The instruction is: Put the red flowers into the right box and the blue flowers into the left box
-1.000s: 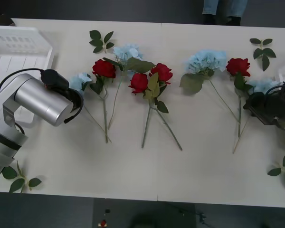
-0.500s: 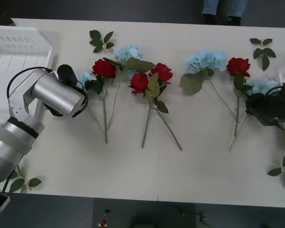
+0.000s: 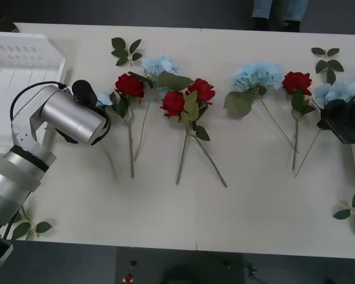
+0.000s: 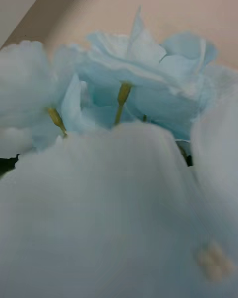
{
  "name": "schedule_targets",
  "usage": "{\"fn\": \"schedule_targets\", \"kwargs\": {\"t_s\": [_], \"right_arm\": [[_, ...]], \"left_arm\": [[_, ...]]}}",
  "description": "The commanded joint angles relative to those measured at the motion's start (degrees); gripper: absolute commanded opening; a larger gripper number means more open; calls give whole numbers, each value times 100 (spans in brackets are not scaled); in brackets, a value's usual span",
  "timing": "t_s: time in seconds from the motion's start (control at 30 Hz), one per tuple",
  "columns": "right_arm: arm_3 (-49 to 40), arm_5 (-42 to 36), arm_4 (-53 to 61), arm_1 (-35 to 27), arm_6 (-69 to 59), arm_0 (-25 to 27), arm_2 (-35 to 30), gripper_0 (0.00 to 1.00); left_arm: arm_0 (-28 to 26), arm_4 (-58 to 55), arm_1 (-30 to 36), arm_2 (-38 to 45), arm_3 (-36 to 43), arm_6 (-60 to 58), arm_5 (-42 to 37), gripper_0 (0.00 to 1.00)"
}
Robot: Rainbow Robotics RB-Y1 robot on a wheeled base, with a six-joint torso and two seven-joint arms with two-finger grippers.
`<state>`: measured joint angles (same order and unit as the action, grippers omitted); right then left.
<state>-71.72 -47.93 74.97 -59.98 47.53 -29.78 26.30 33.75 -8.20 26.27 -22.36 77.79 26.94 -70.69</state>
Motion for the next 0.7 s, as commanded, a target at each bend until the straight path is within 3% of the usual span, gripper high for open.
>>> {"fn": "schedule_targets", "kwargs": {"t_s": [0.03, 0.43, 0.7], "right_arm": [[-316, 91, 501, -383, 916, -10, -213, 0], [-1195, 47, 3348, -409, 5170, 1747, -2243, 0], [-3199, -164, 4456, -401, 7341, 3426, -3729, 0]], "left_arm": [[9, 47, 116, -102, 518, 215, -6, 0], [-633, -542, 1030, -67, 3313, 408, -1017, 0], [-1239, -225, 1856, 355, 4930, 1067, -1254, 0]]}}
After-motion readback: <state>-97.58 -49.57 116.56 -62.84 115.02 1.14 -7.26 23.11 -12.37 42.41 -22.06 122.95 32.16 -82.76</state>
